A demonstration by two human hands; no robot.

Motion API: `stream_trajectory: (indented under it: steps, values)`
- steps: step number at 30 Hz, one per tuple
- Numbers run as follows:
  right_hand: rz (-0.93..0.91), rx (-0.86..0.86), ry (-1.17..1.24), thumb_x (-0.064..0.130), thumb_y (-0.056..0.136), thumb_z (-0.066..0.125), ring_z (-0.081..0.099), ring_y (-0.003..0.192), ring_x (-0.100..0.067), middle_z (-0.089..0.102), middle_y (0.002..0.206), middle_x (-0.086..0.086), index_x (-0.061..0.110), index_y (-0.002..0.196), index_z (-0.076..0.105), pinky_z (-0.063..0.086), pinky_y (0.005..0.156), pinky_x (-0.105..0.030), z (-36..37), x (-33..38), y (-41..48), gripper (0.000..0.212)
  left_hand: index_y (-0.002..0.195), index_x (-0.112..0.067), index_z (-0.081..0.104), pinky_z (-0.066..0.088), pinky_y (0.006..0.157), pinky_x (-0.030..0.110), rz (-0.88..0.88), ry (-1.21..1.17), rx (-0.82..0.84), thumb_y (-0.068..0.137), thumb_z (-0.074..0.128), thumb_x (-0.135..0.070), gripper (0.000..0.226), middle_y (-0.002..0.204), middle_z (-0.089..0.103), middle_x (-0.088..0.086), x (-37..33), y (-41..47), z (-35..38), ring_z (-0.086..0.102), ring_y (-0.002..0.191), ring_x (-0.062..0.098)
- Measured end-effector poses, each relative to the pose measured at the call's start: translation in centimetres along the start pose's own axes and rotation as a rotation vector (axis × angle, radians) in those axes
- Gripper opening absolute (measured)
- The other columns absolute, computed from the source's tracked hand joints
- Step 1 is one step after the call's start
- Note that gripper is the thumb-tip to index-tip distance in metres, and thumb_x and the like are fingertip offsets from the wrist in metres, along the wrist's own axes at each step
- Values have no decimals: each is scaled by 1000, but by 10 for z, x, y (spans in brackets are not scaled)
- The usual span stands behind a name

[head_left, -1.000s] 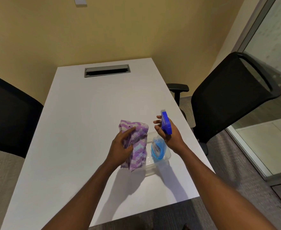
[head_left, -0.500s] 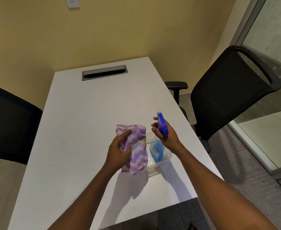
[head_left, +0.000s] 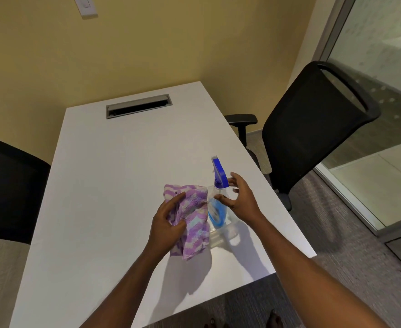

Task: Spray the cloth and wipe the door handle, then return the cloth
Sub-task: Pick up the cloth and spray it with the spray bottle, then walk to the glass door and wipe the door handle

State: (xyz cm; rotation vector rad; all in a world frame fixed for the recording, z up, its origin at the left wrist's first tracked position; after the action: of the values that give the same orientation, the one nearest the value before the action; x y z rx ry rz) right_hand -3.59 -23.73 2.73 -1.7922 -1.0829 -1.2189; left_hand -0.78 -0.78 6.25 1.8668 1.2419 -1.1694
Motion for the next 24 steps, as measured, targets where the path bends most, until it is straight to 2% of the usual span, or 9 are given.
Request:
stream_trajectory:
  steps: [3, 5, 9, 12, 14, 16, 18, 20, 24]
  values:
    - [22, -179, -33, 28, 79, 78, 55, 107, -16, 55, 116, 1, 11, 131, 47, 45, 83, -16, -9, -18, -35, 63, 130, -28, 53, 42, 76, -2, 1, -14, 13, 77, 65, -25, 54, 126, 52, -12, 0, -10, 1, 51, 106, -8]
    - [46, -272, -8, 26, 81, 75, 60, 99, -19, 59, 105, 0, 12, 117, 54, 50, 78, -17, -9, -28, -62, 44, 129, -30, 53, 43, 79, 0, 8, 3, 58, 77, 65, -32, 54, 126, 52, -14, 1, -18, 6, 52, 108, -5]
    - [41, -257, 30, 25, 88, 69, 63, 95, -19, 61, 97, 3, 23, 98, 52, 55, 77, -17, -2, -35, -104, 19, 130, -31, 51, 48, 96, 17, 79, 41, 252, 76, 65, -48, 58, 128, 55, -13, 0, -36, 23, 55, 117, 3]
    - [-17, -65, 49, 41, 85, 68, 55, 111, -4, 52, 120, 13, 38, 110, 46, 51, 93, -20, 2, -29, -125, 33, 129, -35, 52, 47, 98, 16, 133, 40, 360, 77, 61, -62, 59, 129, 55, -14, -6, -49, 39, 52, 121, 1]
    - [-67, 38, 33, 56, 76, 69, 43, 121, 9, 35, 133, 26, 46, 123, 38, 43, 95, -7, -2, -27, -136, 57, 128, -33, 55, 46, 96, 13, 159, 28, 421, 81, 65, -44, 49, 129, 56, -12, -12, -55, 52, 52, 122, 1]
    - [-69, 54, 5, 61, 71, 71, 32, 125, 18, 23, 140, 26, 50, 128, 35, 38, 92, 0, -16, -30, -143, 68, 126, -26, 56, 45, 94, 10, 181, 10, 467, 82, 66, -31, 46, 127, 56, -12, -19, -59, 64, 50, 122, -2]
    - [-32, 48, 27, 44, 75, 77, 28, 122, 24, 20, 145, 18, 44, 126, 44, 39, 87, 1, -34, -33, -149, 61, 126, -24, 57, 45, 96, 11, 197, 7, 533, 82, 65, -30, 45, 127, 57, -11, -26, -62, 78, 50, 121, 0]
    - [-25, 41, 30, 25, 78, 78, 32, 120, 25, 28, 146, 11, 33, 117, 52, 40, 88, 0, -54, -36, -156, 48, 127, -26, 57, 45, 99, 15, 223, 31, 618, 83, 65, -33, 45, 127, 58, -12, -33, -64, 93, 52, 121, 3]
    - [-8, -17, 43, 13, 82, 75, 48, 121, 5, 48, 133, 1, 5, 104, 60, 49, 97, -22, -95, -48, -170, 28, 132, -34, 52, 44, 103, 18, 291, 99, 756, 85, 65, -38, 49, 128, 56, -17, -53, -65, 125, 50, 121, -1]
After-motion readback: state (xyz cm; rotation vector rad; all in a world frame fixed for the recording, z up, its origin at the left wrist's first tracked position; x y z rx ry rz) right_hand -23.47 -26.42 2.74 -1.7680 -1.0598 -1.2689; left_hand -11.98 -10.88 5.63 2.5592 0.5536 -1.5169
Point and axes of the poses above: each hand's wrist, its own y-axis towards the middle knuckle, its own z-axis out of the palm, x = y × z, the point moved 3 cm from there along y, towards the middle knuckle
